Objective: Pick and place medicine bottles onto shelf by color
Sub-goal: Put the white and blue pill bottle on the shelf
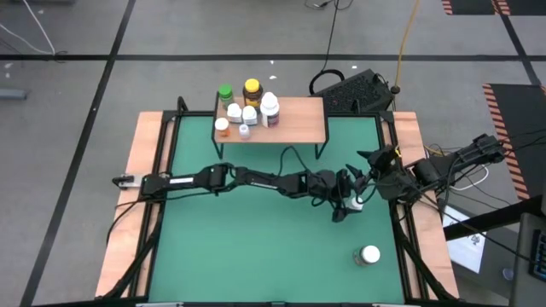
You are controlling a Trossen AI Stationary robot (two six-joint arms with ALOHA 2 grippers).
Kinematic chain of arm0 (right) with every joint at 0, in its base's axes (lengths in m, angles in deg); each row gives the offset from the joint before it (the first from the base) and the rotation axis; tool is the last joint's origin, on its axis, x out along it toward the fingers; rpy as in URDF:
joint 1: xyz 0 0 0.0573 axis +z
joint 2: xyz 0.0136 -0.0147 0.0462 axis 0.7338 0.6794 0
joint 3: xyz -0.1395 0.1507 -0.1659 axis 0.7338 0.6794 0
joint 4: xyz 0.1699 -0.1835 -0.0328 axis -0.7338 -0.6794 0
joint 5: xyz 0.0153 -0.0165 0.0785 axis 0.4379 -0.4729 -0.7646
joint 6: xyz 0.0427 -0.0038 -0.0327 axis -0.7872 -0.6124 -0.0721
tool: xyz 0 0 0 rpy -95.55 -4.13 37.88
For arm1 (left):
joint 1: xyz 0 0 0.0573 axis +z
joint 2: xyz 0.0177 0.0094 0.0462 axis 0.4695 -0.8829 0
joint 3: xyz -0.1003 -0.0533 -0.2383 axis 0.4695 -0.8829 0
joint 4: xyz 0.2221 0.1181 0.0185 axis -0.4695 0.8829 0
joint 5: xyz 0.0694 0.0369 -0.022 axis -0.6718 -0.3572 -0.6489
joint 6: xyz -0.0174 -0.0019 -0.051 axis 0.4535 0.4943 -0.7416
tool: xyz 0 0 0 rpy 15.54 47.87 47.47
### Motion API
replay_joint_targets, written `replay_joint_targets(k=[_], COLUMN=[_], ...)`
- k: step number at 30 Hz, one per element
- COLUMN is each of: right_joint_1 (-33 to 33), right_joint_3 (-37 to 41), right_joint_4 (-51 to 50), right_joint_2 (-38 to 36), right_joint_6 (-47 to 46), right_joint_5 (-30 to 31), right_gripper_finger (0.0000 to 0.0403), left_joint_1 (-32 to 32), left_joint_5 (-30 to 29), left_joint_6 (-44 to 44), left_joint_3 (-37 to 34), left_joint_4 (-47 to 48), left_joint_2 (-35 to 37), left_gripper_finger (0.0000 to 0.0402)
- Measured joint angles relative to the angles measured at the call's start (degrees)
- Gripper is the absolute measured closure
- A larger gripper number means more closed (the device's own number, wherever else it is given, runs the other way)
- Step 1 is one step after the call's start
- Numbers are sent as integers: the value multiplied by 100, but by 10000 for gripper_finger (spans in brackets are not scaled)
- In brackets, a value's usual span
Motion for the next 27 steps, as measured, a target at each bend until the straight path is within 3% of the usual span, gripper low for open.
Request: replay_joint_targets(k=[8, 22, 27], right_joint_1=[0, 2, 2], right_joint_3=[0, 1, 1], right_joint_4=[103, 96, 105], right_joint_2=[-4, -4, -38], right_joint_6=[139, 173, 274], right_joint_5=[-3, -149, -124], right_gripper_finger=[122, 122, 122], left_joint_1=[-32, -22, 39], left_joint_5=[-2, 90, 101], left_joint_6=[146, -12, -37], left_joint_3=[0, 0, 0], left_joint_4=[243, 413, 1160], left_joint_2=[16, 22, 355], left_gripper_finger=[33, 199, 228])
